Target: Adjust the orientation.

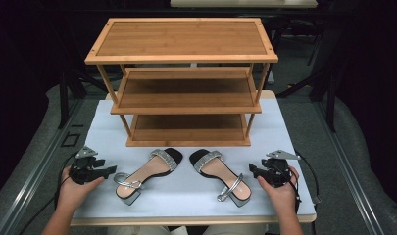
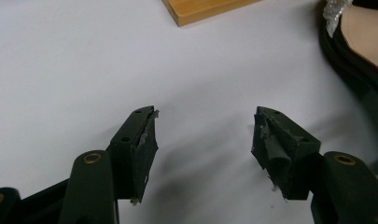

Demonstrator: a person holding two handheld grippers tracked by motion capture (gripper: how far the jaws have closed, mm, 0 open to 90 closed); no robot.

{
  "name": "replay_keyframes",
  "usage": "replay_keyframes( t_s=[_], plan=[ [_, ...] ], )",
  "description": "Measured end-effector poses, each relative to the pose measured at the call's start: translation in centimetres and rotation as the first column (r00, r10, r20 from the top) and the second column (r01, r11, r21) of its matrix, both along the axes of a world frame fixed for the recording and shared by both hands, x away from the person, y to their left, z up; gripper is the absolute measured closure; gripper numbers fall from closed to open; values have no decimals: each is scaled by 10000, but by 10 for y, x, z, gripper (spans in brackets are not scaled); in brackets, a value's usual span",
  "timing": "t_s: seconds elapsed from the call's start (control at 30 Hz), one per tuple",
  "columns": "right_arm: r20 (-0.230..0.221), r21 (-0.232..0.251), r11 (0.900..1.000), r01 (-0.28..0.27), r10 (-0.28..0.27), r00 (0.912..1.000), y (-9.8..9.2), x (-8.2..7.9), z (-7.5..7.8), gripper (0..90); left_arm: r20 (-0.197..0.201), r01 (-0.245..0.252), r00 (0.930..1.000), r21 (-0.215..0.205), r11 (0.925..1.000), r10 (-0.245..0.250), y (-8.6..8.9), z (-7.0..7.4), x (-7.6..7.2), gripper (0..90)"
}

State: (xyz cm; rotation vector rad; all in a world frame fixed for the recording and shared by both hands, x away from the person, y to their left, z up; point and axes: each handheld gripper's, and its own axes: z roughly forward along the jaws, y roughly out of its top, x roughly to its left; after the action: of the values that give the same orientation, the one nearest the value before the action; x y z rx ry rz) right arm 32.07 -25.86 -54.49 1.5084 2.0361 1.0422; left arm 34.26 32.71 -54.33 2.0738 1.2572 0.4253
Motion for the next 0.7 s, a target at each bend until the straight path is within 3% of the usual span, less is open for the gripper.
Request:
replay_keyframes(
  t_s=[0.13,0.4,0.47,0.7],
  plan=[
    [229,-171,9998,40,-36,9997,2,-3,1,392,119,122,9999,-251,9996,-119,-5,3,-3,406],
    [410,-532,9986,75,-53,9991,5,0,-3,372,-84,174,9998,-274,9995,-176,-5,2,2,410],
    [543,-343,9994,88,-69,9985,4,0,-2,383,-129,79,9999,-402,9992,-84,-5,4,2,409],
    [251,114,9983,575,-578,9980,-5,-2,-1,422,-503,93,9987,-591,9982,-122,-4,16,6,406]
  ],
)
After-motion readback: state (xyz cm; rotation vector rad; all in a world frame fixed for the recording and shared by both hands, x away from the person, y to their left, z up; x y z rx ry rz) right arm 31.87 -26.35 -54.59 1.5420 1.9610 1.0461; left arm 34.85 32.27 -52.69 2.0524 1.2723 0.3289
